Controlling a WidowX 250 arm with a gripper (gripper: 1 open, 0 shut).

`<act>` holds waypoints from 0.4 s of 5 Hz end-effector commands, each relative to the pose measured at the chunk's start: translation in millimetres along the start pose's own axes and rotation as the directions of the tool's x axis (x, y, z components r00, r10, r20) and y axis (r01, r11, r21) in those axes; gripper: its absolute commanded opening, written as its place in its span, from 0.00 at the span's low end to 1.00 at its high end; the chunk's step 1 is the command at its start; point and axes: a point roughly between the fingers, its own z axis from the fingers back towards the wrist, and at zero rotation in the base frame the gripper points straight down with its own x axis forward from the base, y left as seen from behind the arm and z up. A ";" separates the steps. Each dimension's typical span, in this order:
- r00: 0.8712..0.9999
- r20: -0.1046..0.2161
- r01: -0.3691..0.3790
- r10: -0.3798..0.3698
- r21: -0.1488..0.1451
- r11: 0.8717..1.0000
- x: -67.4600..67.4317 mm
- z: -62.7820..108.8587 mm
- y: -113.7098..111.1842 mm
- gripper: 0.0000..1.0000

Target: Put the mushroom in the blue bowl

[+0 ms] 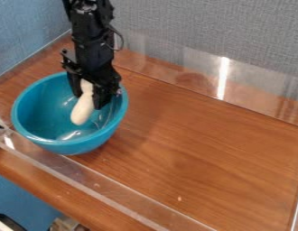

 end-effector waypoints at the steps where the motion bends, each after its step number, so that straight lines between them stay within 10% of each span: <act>1: 0.999 0.051 -0.018 0.017 0.019 1.000 8.6 12.4 8.7 0.00; 2: 0.998 0.064 -0.019 0.018 0.020 1.000 7.0 17.5 9.2 0.00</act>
